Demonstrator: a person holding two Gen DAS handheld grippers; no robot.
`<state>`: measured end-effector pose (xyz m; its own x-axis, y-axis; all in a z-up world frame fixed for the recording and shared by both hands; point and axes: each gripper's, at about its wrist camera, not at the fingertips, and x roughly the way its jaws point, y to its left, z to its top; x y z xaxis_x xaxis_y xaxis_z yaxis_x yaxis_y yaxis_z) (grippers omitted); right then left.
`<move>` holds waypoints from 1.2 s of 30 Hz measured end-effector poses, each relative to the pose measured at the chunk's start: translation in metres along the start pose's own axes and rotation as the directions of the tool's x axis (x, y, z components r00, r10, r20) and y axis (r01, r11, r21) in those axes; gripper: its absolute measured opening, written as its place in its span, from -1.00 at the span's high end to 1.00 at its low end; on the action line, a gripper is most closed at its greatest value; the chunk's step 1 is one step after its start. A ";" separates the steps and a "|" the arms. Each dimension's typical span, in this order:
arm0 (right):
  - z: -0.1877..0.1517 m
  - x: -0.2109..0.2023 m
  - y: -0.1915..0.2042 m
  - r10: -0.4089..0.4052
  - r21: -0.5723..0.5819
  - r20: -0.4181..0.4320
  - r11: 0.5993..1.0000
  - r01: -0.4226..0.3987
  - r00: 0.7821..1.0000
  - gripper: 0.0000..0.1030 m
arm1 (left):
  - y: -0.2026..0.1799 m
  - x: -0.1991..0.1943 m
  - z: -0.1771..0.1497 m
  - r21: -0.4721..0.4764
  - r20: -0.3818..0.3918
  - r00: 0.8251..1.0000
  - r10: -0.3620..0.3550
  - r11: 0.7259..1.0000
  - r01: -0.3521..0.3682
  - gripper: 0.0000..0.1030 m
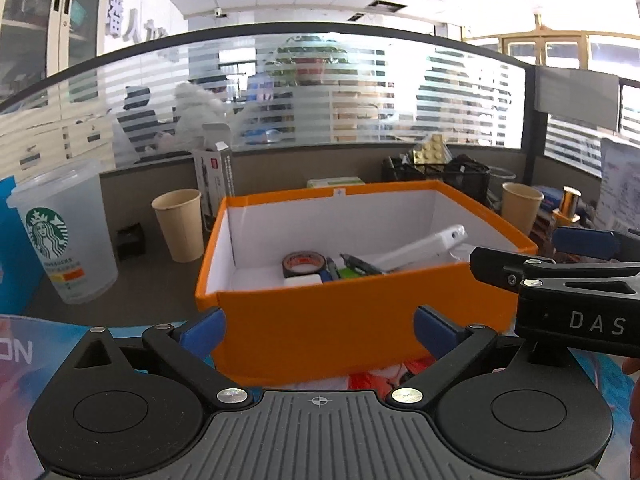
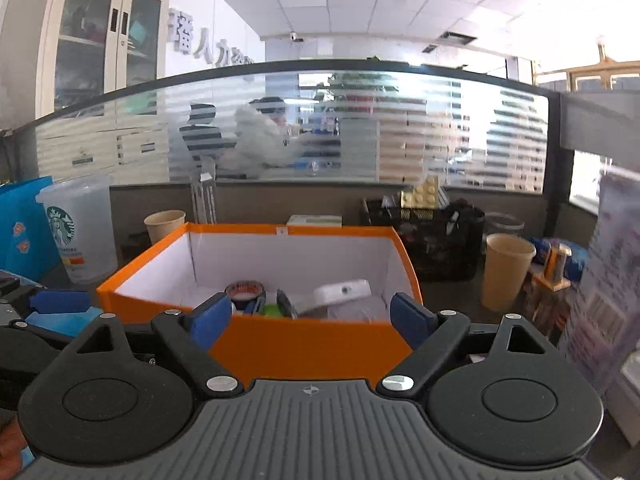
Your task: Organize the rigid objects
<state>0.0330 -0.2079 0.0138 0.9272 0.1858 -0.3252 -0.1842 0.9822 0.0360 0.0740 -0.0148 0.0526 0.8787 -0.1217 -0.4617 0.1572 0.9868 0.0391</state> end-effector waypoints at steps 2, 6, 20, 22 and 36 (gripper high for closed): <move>-0.002 -0.003 0.000 -0.004 0.001 0.000 1.000 0.004 1.000 -0.68 | -0.001 -0.003 -0.001 0.001 0.003 1.000 -0.004 1.000 0.004 -0.96; -0.001 -0.009 0.000 -0.013 0.002 0.013 1.000 0.013 1.000 -0.71 | -0.002 -0.007 0.000 -0.004 0.012 1.000 -0.004 1.000 0.004 -0.96; 0.000 -0.015 0.001 -0.014 0.000 0.023 1.000 0.014 1.000 -0.75 | 0.000 -0.015 -0.002 -0.010 0.015 1.000 0.001 1.000 -0.001 -0.96; 0.000 -0.015 0.001 -0.016 0.001 0.024 1.000 0.016 1.000 -0.76 | 0.000 -0.014 -0.002 -0.013 0.013 1.000 0.001 1.000 -0.001 -0.96; -0.002 -0.016 0.003 -0.014 0.000 0.016 1.000 0.014 1.000 -0.78 | -0.001 -0.015 -0.004 -0.012 0.009 1.000 0.001 1.000 -0.001 -0.96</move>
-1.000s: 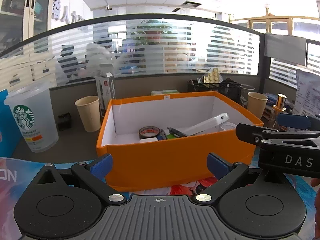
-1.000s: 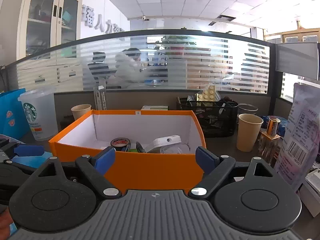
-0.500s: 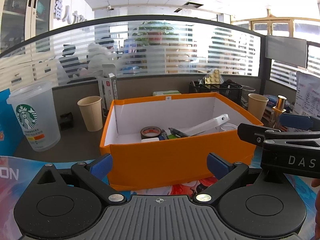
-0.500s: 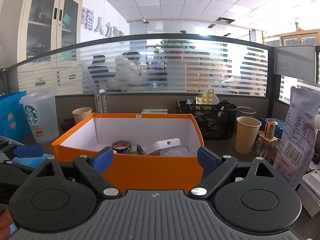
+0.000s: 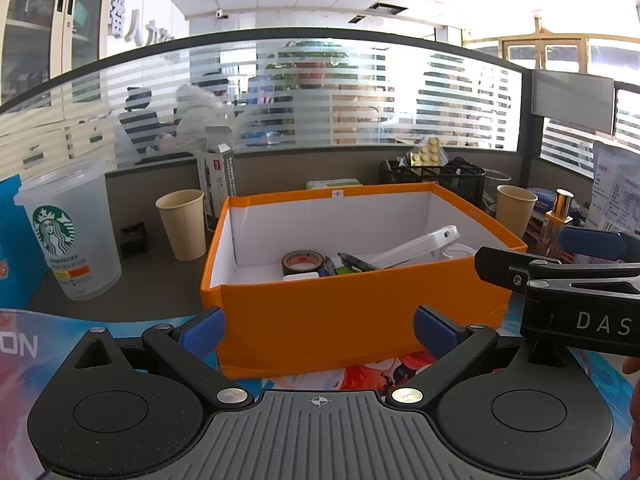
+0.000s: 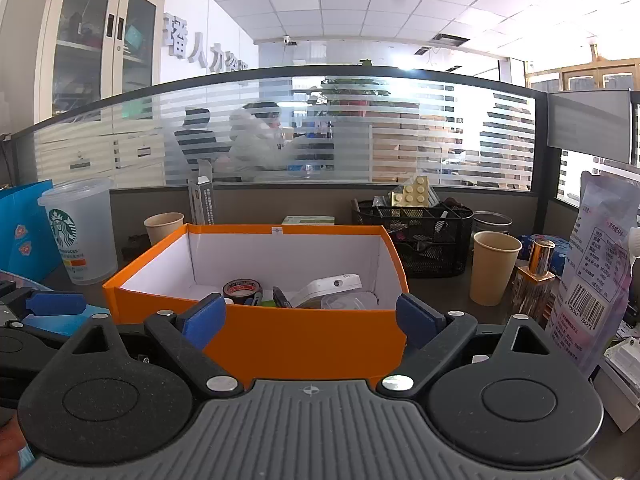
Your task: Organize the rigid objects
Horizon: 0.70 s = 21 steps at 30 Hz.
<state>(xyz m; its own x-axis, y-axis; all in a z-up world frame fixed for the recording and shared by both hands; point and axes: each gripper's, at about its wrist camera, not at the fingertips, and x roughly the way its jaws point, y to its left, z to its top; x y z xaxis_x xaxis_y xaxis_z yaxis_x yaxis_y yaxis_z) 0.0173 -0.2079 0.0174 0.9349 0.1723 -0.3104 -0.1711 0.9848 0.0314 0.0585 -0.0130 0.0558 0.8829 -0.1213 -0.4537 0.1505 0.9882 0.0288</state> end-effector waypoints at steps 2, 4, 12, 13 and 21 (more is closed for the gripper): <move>0.000 0.000 0.000 -0.001 0.000 0.000 1.000 0.001 1.000 -0.79 | 0.000 0.000 0.000 0.000 0.000 1.000 0.000 1.000 0.000 -0.96; 0.000 0.000 0.000 0.000 0.001 0.000 1.000 0.000 1.000 -0.79 | 0.000 0.000 0.000 0.000 0.000 1.000 0.000 1.000 0.000 -0.96; 0.000 0.000 0.000 0.000 0.000 0.001 1.000 0.000 1.000 -0.80 | -0.001 0.001 -0.001 0.000 -0.001 1.000 0.001 1.000 -0.001 -0.96; 0.000 0.000 0.000 0.000 0.000 0.000 1.000 0.000 1.000 -0.80 | -0.001 0.001 -0.001 0.000 -0.001 1.000 0.001 1.000 -0.001 -0.96; 0.000 0.000 0.000 0.000 0.001 0.000 1.000 0.000 1.000 -0.82 | -0.001 0.001 -0.001 0.000 -0.001 1.000 0.002 1.000 -0.002 -0.96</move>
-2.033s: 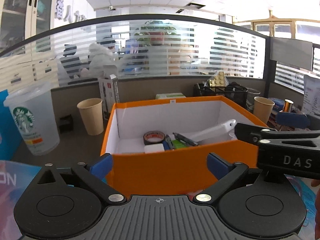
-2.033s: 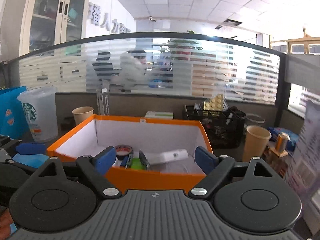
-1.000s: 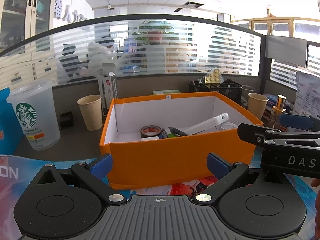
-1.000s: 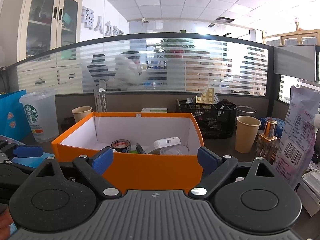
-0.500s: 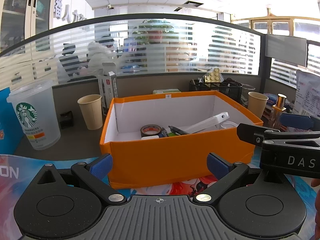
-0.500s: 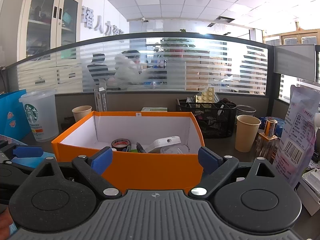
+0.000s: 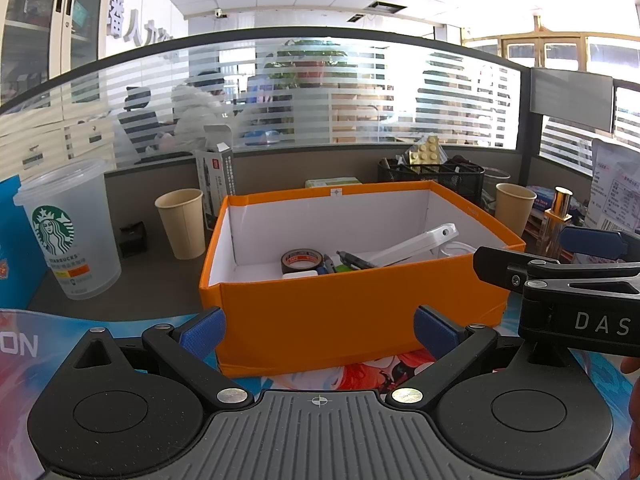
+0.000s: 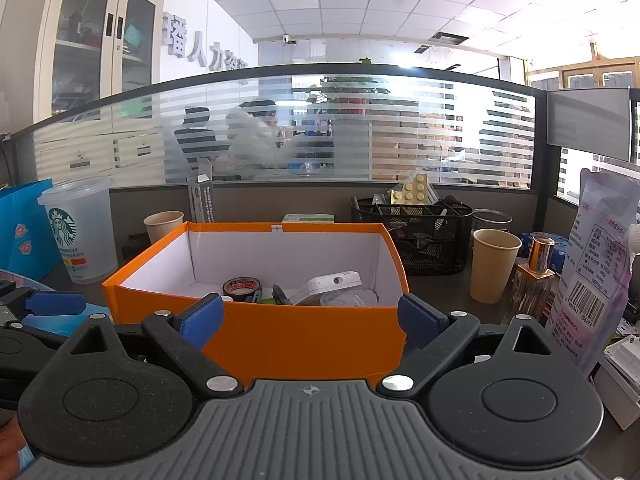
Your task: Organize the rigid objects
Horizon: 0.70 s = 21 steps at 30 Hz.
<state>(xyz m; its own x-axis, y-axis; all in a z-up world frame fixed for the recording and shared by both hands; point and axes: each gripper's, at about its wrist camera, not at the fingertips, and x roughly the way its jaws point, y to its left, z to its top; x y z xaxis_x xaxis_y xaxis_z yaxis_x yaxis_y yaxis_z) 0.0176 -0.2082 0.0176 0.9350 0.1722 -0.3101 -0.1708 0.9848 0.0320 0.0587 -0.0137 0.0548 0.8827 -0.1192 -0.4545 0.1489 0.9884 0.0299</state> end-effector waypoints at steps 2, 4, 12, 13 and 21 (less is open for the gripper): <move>0.000 0.000 0.000 0.000 0.000 0.000 1.000 0.000 1.000 -0.82 | 0.000 0.000 0.000 0.000 0.000 1.000 -0.001 1.000 0.001 -0.96; 0.000 0.000 0.000 0.001 0.000 0.000 1.000 -0.001 1.000 -0.83 | 0.000 0.000 0.000 0.000 0.000 1.000 -0.001 1.000 0.001 -0.96; 0.000 -0.001 0.000 -0.002 -0.001 0.001 1.000 0.002 1.000 -0.86 | -0.001 0.000 0.000 -0.001 0.000 1.000 -0.002 1.000 0.002 -0.96; -0.001 -0.001 0.000 -0.002 -0.002 0.002 1.000 0.002 1.000 -0.86 | 0.000 0.000 0.000 -0.001 0.000 1.000 -0.002 1.000 0.002 -0.96; 0.002 -0.011 0.000 -0.016 0.000 0.061 1.000 0.016 0.998 -1.00 | 0.003 -0.004 0.000 -0.022 0.011 1.000 -0.008 1.000 0.008 -0.97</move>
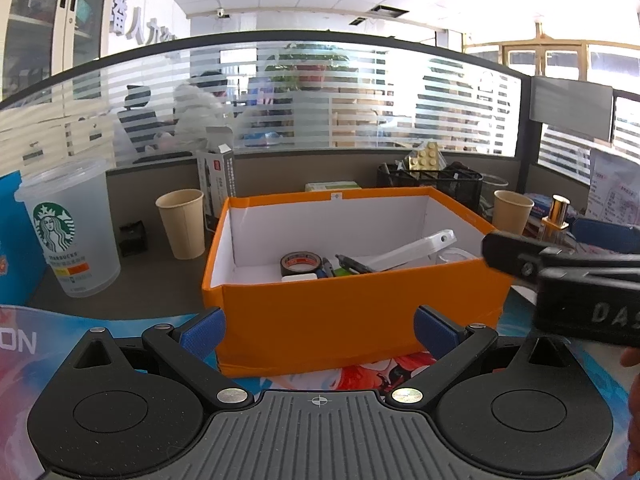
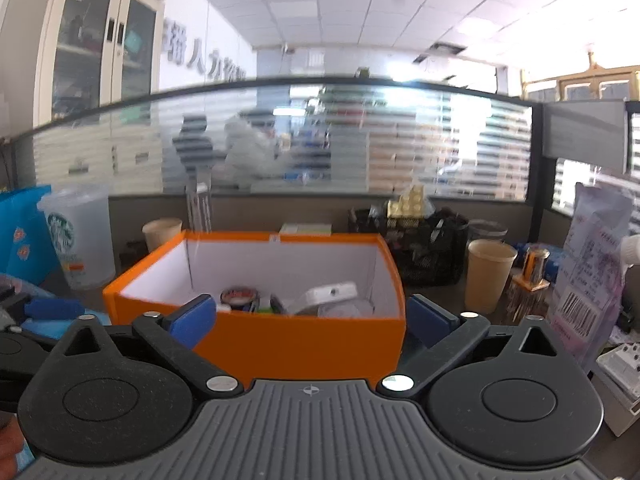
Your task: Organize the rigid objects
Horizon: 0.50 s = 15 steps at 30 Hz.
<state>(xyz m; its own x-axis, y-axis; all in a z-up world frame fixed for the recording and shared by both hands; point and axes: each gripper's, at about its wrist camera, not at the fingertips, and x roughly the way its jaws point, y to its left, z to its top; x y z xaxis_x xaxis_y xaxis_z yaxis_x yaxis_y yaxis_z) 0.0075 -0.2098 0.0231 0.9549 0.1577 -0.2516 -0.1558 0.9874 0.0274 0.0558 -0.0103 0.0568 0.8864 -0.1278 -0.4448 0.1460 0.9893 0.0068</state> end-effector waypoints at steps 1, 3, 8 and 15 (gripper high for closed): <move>0.001 -0.002 0.000 0.000 0.002 0.008 1.000 0.000 1.000 -1.00 | 0.001 -0.001 0.001 -0.003 0.002 1.000 0.003 1.000 -0.003 -0.97; 0.004 -0.006 0.000 -0.010 0.009 0.032 1.000 0.009 0.999 -1.00 | 0.003 -0.003 0.002 -0.008 0.007 1.000 0.005 1.000 -0.005 -0.97; 0.007 -0.011 -0.001 -0.029 0.016 0.059 0.999 0.028 0.998 -1.00 | 0.008 -0.008 0.002 -0.016 0.019 1.000 0.014 1.000 -0.014 -0.99; 0.006 -0.011 0.007 -0.030 -0.001 0.050 1.000 0.030 0.998 -1.00 | 0.014 -0.013 0.002 -0.014 0.033 0.999 0.033 0.999 -0.032 -1.00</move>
<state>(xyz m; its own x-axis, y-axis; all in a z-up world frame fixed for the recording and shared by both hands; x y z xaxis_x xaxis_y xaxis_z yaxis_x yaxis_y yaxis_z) -0.0028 -0.2041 0.0323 0.9705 0.1288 -0.2037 -0.1276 0.9916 0.0194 0.0472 0.0054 0.0643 0.9049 -0.0978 -0.4143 0.1113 0.9938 0.0084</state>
